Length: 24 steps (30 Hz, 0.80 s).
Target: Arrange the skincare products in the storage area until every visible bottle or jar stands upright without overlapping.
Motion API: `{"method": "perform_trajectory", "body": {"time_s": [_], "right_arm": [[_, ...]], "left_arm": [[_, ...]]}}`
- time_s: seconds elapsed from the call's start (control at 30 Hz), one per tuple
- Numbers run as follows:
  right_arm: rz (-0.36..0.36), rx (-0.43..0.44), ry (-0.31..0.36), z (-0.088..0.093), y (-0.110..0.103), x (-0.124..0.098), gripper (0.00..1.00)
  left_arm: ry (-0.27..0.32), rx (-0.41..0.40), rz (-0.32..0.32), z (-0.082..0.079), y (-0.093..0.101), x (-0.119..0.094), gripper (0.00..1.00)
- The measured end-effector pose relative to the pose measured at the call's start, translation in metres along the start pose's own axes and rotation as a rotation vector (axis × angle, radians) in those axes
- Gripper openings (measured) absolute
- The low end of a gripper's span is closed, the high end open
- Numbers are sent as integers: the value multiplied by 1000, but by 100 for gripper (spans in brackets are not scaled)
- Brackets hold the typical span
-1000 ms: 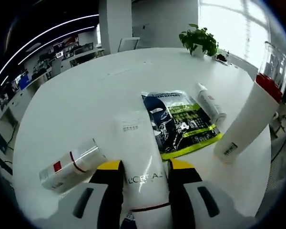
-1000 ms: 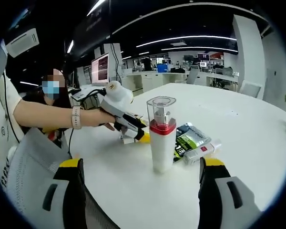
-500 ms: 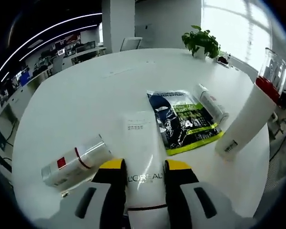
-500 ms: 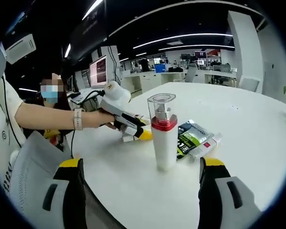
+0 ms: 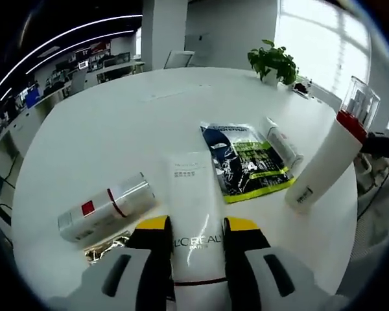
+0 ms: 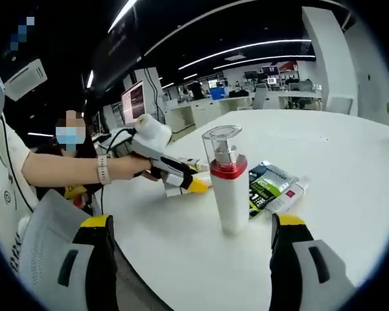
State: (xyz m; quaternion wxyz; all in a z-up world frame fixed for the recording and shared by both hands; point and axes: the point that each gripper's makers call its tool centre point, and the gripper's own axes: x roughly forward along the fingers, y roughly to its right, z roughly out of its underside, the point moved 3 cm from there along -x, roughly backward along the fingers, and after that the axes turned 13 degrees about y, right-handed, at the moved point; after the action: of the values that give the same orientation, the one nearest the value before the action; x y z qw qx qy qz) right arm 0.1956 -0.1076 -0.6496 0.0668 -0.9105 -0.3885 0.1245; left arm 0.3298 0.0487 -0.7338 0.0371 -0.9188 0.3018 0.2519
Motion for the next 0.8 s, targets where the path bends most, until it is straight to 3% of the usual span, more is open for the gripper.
{"method": "perform_trajectory", "body": {"time_s": [0.47,0.8], "right_arm": [[26,71,49,-6,0,-5,100],[21,141,43,-4,-7,-8,99]], "left_arm": [[26,-35,3,-2,-2,-14,26],[50,24,28,-11,5,-29,26]]}}
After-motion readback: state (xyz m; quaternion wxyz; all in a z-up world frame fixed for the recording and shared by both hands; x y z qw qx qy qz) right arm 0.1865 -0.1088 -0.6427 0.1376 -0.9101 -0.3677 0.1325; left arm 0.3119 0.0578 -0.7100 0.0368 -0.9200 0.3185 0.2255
